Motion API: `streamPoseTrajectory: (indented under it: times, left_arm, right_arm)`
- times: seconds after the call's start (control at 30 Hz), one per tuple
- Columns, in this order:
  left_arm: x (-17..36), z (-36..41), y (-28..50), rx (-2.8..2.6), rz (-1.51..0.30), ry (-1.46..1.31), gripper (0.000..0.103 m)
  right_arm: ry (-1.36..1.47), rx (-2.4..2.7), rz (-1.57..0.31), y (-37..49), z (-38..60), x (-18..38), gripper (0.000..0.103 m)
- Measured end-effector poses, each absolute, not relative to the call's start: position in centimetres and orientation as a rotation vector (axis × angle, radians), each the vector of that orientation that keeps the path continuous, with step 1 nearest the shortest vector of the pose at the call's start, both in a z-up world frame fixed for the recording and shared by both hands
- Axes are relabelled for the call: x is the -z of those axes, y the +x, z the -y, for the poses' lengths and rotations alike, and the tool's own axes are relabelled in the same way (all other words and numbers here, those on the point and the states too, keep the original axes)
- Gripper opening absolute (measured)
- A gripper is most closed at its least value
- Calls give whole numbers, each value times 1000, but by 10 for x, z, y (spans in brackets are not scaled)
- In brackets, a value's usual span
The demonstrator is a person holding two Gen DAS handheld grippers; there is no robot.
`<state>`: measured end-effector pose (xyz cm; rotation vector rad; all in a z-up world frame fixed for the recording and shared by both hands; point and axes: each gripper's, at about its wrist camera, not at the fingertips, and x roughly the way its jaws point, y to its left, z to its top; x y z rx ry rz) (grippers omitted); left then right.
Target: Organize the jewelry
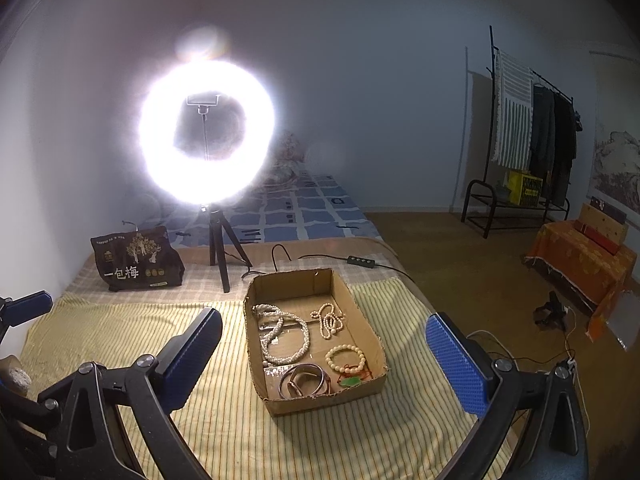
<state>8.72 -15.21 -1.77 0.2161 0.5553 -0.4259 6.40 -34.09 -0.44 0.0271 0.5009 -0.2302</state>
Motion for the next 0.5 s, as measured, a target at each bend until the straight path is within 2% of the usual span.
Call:
streamPoseTrajectory:
  times: [0.5]
  left_arm:
    - [20,152,88,420,-559,224,103]
  right_arm:
    - [29,232,-508,65,339,7,103]
